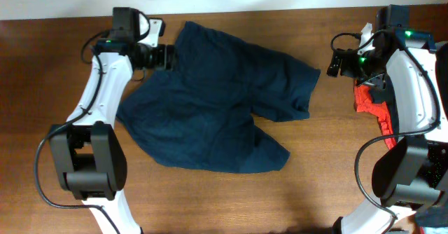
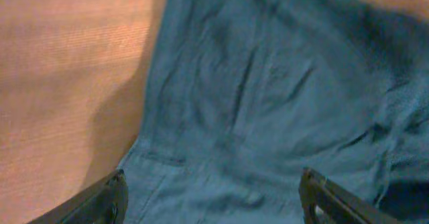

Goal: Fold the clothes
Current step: 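Grasp the navy shorts' top corners with both grippers and lift them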

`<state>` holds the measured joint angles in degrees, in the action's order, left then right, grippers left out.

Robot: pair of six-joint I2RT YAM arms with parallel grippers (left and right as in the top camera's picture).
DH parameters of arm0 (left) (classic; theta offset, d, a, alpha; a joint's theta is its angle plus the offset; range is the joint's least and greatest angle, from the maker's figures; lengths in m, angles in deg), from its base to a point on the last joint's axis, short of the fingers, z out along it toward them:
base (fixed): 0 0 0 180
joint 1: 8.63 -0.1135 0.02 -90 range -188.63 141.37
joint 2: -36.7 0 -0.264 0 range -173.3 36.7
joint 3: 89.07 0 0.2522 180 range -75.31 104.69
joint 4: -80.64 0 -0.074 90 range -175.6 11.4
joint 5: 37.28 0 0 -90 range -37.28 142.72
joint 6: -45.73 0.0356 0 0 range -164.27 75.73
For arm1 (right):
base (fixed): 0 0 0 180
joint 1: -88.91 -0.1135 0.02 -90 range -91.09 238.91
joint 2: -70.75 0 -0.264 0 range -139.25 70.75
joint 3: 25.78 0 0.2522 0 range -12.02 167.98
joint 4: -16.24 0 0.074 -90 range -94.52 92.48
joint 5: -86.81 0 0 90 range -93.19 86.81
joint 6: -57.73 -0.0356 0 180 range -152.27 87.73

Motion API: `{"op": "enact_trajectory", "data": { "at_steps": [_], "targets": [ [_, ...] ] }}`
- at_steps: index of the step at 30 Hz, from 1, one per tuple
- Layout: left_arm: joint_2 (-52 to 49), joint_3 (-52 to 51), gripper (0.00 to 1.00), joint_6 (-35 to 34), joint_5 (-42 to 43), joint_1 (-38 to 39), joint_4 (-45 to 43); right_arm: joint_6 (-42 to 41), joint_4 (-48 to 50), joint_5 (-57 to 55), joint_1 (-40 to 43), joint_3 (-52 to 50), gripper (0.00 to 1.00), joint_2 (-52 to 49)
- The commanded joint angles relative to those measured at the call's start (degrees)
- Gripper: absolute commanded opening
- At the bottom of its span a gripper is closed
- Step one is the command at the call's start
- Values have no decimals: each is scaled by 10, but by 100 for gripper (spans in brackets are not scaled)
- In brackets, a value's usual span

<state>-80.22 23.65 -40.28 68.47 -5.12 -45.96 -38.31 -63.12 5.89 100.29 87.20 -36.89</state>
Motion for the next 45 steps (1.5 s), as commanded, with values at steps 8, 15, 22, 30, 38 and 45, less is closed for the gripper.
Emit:
{"op": "enact_trajectory", "data": {
  "at_steps": [8, 15, 22, 30, 38, 45],
  "targets": [
    [-49, 7, 81, 1, -32, 53, -118, -2, 24, 35, 3, 4, 99, 1],
    [-74, 7, 81, 1, -36, 53, -144, -46, 69, 73, 2, 3, 99, -52],
    [-74, 7, 81, 2, -36, 53, -163, -75, 148, 129, 2, 3, 78, -127],
    [-76, 7, 81, 2, -36, 53, -167, -103, 194, 195, 2, 3, 69, -201],
    [-89, 7, 81, 2, -36, 53, -191, -110, 227, 201, -8, 3, 56, -217],
    [-139, 7, 81, 1, -36, 53, -324, -110, 233, 190, -37, 3, 56, -221]
  ]
}}
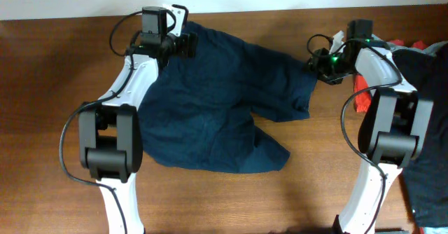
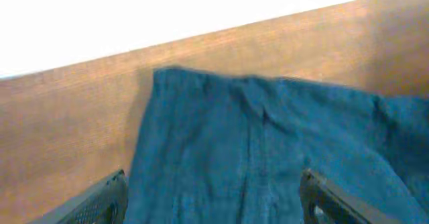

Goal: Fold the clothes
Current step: 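Grasp the navy shorts' top corners with both grippers and lift them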

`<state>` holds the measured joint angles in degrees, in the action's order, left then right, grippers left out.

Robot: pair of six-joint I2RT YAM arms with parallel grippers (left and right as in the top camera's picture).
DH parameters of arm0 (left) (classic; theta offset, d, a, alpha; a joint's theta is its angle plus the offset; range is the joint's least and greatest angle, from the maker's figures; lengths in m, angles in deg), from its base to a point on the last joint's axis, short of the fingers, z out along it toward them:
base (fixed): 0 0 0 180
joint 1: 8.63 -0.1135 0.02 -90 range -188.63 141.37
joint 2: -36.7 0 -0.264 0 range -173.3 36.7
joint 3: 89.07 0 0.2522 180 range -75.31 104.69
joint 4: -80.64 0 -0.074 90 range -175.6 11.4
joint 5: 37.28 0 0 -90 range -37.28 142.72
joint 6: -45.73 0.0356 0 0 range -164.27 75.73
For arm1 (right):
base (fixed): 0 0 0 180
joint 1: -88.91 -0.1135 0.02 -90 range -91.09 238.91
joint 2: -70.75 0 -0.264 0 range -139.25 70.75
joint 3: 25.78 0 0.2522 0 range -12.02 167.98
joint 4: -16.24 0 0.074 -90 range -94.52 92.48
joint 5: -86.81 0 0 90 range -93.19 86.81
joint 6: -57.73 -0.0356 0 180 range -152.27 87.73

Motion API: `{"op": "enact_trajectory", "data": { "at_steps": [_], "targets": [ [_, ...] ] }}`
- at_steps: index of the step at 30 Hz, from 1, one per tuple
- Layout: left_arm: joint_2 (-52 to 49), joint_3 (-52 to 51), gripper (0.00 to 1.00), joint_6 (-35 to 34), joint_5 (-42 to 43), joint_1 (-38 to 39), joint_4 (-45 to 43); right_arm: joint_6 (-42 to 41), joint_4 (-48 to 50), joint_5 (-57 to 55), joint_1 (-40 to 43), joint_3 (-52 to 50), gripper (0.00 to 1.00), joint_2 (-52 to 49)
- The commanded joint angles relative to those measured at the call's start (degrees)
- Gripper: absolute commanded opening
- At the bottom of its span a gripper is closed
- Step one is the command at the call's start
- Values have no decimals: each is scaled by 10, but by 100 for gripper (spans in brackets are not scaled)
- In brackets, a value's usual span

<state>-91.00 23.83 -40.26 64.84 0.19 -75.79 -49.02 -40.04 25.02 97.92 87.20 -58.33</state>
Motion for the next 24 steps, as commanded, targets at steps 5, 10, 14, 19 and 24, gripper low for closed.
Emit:
{"op": "enact_trajectory", "data": {
  "at_steps": [5, 10, 14, 19, 24],
  "targets": [
    [-91, 6, 81, 1, -7, -1, -159, -1, 1, -10, -30, 3, 56, -6],
    [-122, 6, 77, 1, -13, -1, -234, -1, -3, -10, -31, 3, 56, -6],
    [-149, 6, 70, 1, -62, 0, -259, 0, -13, -10, -31, 3, 56, -6],
    [-163, 6, 70, 1, -59, 1, -266, -1, -14, -10, -31, 3, 56, -6],
    [-164, 6, 64, 2, -60, 2, -224, 0, -15, -19, -31, 3, 56, -6]
  ]
}}
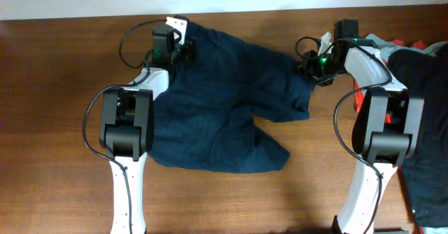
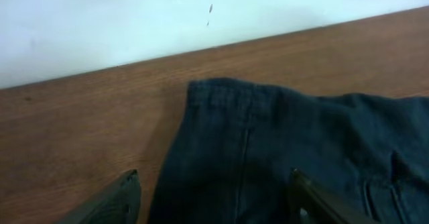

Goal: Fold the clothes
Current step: 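Grasp the navy shorts' top corners with both grippers and lift them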

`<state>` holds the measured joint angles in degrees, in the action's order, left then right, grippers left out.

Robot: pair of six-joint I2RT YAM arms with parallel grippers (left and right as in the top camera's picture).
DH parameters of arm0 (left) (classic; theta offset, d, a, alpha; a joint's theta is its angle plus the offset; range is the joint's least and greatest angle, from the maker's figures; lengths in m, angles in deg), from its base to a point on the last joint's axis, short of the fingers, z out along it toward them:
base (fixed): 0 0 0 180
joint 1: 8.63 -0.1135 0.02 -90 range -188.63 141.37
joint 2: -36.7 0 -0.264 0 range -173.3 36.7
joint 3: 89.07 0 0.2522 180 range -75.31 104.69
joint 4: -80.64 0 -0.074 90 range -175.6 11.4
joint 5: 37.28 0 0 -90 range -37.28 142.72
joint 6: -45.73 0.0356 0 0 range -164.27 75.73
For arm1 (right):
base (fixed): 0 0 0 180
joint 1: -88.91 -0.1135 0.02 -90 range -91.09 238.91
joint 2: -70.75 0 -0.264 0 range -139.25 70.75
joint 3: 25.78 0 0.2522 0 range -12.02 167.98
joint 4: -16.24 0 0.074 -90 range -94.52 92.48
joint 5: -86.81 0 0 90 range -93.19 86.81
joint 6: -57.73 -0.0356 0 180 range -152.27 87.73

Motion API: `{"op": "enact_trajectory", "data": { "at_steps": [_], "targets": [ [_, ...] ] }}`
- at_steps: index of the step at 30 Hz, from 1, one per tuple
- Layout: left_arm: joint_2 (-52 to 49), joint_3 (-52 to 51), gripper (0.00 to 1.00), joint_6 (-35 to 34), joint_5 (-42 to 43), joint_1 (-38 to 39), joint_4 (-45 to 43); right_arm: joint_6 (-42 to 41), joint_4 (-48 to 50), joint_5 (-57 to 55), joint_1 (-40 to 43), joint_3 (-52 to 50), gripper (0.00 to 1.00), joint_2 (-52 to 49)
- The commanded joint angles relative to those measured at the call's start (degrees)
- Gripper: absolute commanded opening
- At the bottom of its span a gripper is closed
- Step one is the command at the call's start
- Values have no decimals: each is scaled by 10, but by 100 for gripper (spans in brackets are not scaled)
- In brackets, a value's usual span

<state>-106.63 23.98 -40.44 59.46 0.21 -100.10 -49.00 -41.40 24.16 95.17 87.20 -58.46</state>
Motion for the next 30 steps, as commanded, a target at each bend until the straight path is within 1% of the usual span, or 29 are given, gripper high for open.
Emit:
{"op": "enact_trajectory", "data": {
  "at_steps": [1, 2, 5, 7, 8, 10, 11, 12, 13, 14, 18, 19, 20, 22, 23, 24, 25, 26, 28, 30],
  "targets": [
    [-9, 4, 60, 3, -7, 2, 38, -1, -1, -11, -4, 3, 56, -5],
    [-9, 4, 56, 3, -11, 2, 62, -1, -1, -11, -4, 3, 56, -5],
    [-8, 9, 50, 12, -35, 2, 143, -1, -3, -10, -4, 3, 57, -5],
    [-8, 22, 48, 25, -36, 2, 200, -1, -6, -10, -4, 3, 57, -5],
    [-6, 36, 45, 25, -36, 2, 246, -1, -9, -10, -3, 3, 57, -5],
    [-2, 60, 38, 25, -36, 2, 309, -1, -14, -10, -3, 3, 57, -5],
    [2, 81, 33, 25, -36, 2, 358, -1, -16, -11, -4, 3, 57, -5],
    [6, 99, 30, 25, -36, 2, 395, -1, -20, -11, -4, 3, 57, -5],
    [8, 110, 30, 25, -36, 2, 419, -1, -23, -11, -4, 3, 57, -5],
    [14, 142, 30, 24, -36, 2, 486, -1, -29, -11, -4, 3, 57, -5],
    [17, 194, 30, 24, -36, 2, 618, -1, -43, -11, -3, 3, 57, -5],
    [17, 200, 30, 24, -36, 2, 650, -1, -47, -13, -3, 3, 57, -5],
    [17, 209, 30, 24, -36, 2, 706, -1, -53, -24, -3, 3, 57, -5],
    [17, 212, 31, 24, -36, 2, 748, -1, -61, -40, -4, 3, 58, -5],
    [17, 214, 36, 24, -36, 1, 756, -1, -63, -43, -4, 3, 58, -5],
    [18, 218, 42, 24, -36, 1, 761, -1, -64, -48, -4, 3, 63, -5],
    [20, 225, 48, 24, -36, 1, 761, -1, -64, -52, -4, 3, 65, -5],
    [21, 230, 50, 23, -36, 1, 761, -1, -64, -52, -4, 3, 65, -5],
    [28, 256, 58, 22, -36, 0, 761, -1, -63, -51, -4, 3, 66, -5],
    [34, 283, 61, 22, -36, -1, 760, -1, -64, -51, -4, 3, 66, -5]
  ]
}}
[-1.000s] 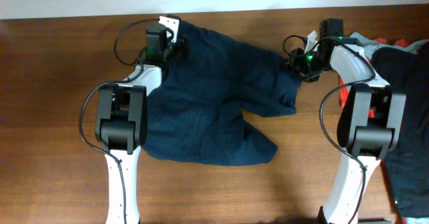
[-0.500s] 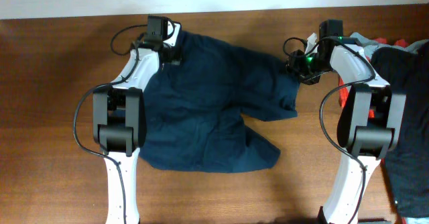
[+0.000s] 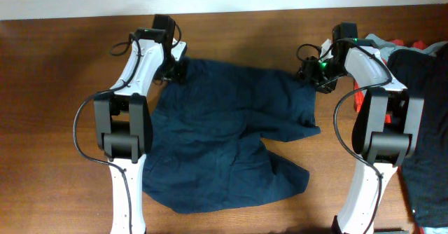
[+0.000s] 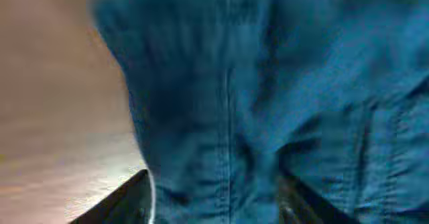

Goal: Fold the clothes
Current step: 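Grasp the navy shorts' top corners with both grippers and lift them, then hold the waistband corners with both grippers and raise the shorts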

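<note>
Dark blue shorts [image 3: 224, 136] lie spread across the middle of the brown table [image 3: 56, 122], with their legs toward the front. My left gripper [image 3: 175, 71] sits on the far left corner of the waistband. In the left wrist view, blurred blue cloth [image 4: 268, 83] fills the gap between the fingers [image 4: 127, 200], and the gripper [image 4: 213, 204] is shut on it. My right gripper [image 3: 312, 76] is at the far right corner of the shorts, its fingers hidden by the wrist, and the cloth is bunched up to it.
A red garment [image 3: 364, 97] lies just right of the right arm. A pile of dark clothes [image 3: 420, 122] covers the table's right edge. The table's back edge and a white wall run close behind both grippers.
Both grippers have come toward the front. The shorts have shifted forward with them: the far edge is off the back of the table and the legs reach nearer the front. The left fingers stand closer together, with cloth between them.
First the left gripper hovered open at the shorts' left side and the right one stood away from the cloth. Then both were at the far corners, left open over the waistband. Now each holds a corner and the shorts lie nearer the front.
</note>
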`<state>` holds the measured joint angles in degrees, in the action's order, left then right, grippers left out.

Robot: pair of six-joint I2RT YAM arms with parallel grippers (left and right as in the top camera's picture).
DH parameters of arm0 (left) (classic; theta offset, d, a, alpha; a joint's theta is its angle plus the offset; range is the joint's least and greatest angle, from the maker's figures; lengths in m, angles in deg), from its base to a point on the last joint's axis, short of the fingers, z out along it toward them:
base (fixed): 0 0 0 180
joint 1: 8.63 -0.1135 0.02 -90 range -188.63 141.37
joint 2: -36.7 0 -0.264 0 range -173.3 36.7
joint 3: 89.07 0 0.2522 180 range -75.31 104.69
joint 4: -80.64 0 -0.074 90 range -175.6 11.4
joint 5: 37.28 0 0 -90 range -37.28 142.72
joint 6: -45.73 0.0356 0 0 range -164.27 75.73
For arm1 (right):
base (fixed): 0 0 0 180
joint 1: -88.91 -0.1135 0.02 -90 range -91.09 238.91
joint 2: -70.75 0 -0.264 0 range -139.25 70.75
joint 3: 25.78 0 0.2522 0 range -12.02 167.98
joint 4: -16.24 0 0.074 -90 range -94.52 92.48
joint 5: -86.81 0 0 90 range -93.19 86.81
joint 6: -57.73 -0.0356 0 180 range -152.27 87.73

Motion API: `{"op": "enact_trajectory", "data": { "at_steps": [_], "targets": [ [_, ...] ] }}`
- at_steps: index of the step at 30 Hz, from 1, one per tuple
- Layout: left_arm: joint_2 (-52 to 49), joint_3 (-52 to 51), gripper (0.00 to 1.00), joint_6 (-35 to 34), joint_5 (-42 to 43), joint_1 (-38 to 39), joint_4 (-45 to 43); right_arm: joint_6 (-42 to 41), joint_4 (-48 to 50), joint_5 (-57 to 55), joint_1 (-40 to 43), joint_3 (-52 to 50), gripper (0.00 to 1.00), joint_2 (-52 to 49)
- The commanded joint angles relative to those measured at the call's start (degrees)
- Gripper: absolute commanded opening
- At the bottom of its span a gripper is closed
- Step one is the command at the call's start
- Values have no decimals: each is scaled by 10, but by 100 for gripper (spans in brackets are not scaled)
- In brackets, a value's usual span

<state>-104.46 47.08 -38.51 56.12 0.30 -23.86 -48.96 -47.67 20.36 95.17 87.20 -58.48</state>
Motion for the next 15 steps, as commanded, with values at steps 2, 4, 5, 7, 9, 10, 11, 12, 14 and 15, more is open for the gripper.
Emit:
{"op": "enact_trajectory", "data": {
  "at_steps": [2, 4, 5, 7, 9, 10, 11, 12, 14, 15],
  "targets": [
    [17, 103, 67, 0, -2, -2, -8, -1, -2, -13, -4, 3, 66, -5],
    [17, 123, 70, -19, -2, -2, -27, -1, -2, -13, -4, 3, 66, -5],
    [17, 123, 70, -21, -2, -2, -37, -1, -3, -13, -4, 3, 66, -5],
    [13, 123, 70, -21, -2, -2, -41, -1, -7, -14, -4, 3, 66, -5],
    [5, 122, 70, -21, -2, -2, -40, 3, -9, -14, -4, 3, 66, -5],
    [1, 122, 70, -24, -2, -2, -41, 3, -9, -13, -4, 3, 66, -5],
    [-5, 122, 70, -25, -2, -2, -40, 3, -9, -13, -4, 3, 66, -5],
    [-13, 122, 70, -26, -2, -2, -40, 3, -9, -13, -4, 3, 66, -5],
    [-28, 122, 70, -26, 0, -1, -37, 3, -11, -14, -4, 3, 66, -5],
    [-36, 122, 70, -26, 0, -1, -36, 3, -13, -14, -4, 3, 66, -5]
  ]
}}
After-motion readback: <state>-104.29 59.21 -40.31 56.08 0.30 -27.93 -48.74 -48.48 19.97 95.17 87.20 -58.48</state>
